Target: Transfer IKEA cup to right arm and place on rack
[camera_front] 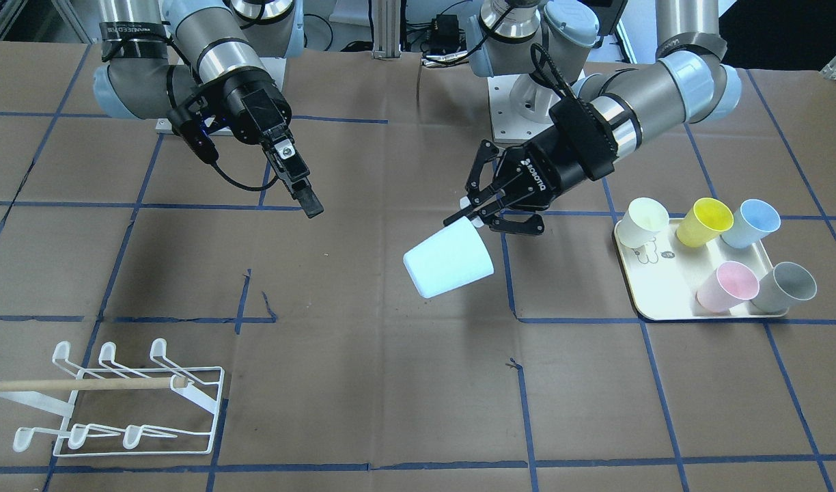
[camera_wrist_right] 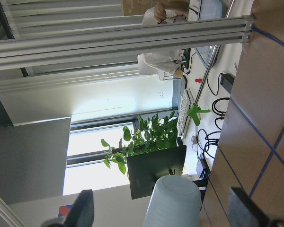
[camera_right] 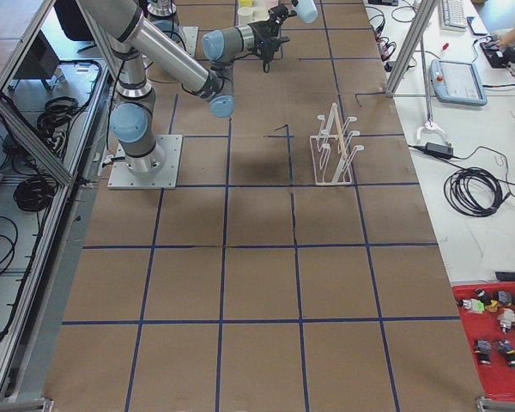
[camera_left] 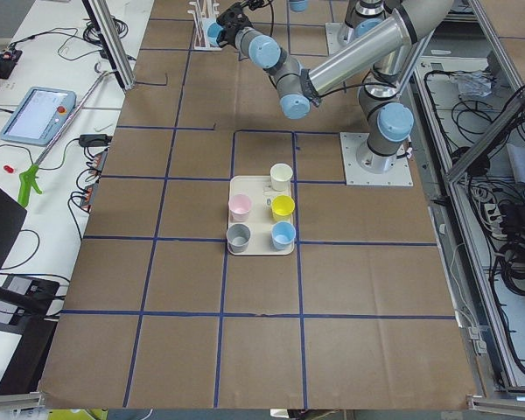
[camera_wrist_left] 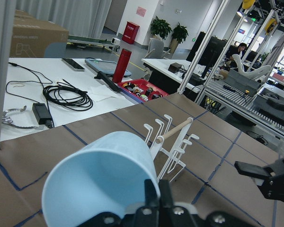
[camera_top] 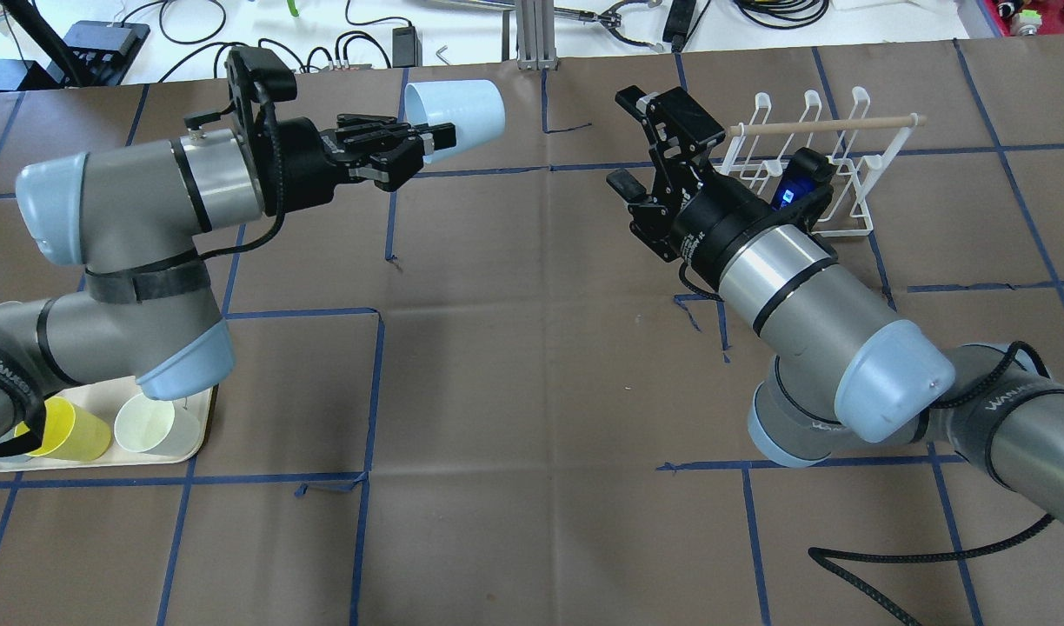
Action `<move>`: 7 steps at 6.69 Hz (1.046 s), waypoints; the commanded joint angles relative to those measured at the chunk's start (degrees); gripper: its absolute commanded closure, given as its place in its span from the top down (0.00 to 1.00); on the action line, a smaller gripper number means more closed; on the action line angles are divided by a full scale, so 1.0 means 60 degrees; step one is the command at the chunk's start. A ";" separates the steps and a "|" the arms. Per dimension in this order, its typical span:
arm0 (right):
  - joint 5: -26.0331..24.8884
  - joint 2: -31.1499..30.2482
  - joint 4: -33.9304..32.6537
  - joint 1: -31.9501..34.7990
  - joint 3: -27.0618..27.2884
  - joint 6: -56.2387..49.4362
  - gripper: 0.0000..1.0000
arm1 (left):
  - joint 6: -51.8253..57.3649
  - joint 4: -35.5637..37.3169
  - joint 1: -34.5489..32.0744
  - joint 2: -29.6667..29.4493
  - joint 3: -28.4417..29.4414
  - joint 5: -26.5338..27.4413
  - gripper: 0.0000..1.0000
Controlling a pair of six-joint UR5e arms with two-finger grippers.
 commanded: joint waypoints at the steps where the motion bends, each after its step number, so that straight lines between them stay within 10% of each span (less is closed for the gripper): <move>1: 0.0000 -0.0064 0.1199 0.0061 -0.0029 0.0215 1.00 | -0.1221 0.1839 -0.0639 -0.0353 -0.0321 0.0337 0.07; 7: -0.0364 0.0052 0.2363 0.0734 -0.0686 0.0229 1.00 | -0.1622 0.2476 -0.0728 -0.0384 -0.0600 0.0339 0.09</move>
